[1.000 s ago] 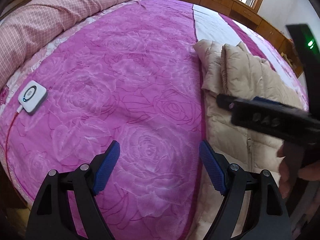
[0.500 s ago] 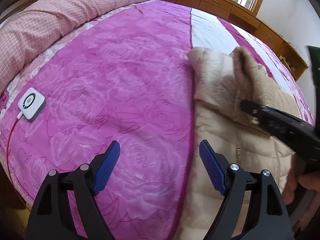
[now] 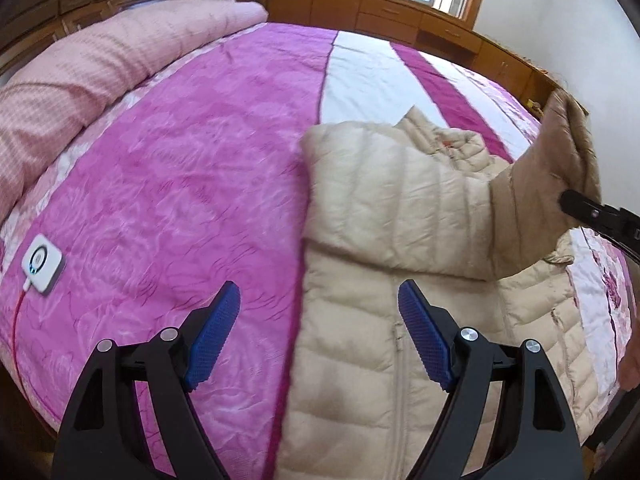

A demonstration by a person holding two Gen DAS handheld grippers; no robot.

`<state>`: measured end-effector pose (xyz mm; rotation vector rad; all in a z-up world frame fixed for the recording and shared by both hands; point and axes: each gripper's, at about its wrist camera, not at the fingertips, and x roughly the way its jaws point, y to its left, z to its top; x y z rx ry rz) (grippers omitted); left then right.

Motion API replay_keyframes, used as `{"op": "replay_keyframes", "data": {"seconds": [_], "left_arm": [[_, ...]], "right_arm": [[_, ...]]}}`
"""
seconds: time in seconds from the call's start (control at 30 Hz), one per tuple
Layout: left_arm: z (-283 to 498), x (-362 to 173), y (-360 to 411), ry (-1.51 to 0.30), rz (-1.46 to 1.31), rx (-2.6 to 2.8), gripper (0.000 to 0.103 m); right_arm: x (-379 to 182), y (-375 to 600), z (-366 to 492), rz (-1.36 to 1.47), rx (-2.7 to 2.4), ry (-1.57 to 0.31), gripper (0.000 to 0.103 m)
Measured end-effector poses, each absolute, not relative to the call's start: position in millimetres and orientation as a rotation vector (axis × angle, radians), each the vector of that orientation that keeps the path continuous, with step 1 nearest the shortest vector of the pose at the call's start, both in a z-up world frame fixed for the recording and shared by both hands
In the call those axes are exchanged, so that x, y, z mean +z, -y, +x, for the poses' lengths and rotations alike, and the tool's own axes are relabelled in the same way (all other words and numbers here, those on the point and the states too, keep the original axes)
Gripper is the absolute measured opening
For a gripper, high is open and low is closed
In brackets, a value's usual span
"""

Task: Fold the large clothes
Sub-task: 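Grasp the folded sleeve cuff with the right tool and lift it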

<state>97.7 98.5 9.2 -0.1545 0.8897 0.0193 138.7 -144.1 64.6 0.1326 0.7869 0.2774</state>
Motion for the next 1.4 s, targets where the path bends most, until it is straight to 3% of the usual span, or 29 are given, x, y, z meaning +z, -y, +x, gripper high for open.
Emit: {"op": "replay_keyframes", "data": {"seconds": [0.23,0.73,1.4], "left_arm": [[116.7,12.3,-68.0,-0.869,-0.114,-0.036,0.079],[183.1,-21.6,-36.3,-0.871,-0.022,-0.023,0.079],[213.7,-61.2,-25.0,-0.937,0.043,0.025,0.079]], "right_arm": [[63.5,216.3,140.6,0.174,0.171,-0.785,0.017],[-3.5,306.0,167.1,0.313,0.035,-0.878,0.017],[-63.5,340.4,197.2,0.385,-0.026,-0.946,0.029]]}}
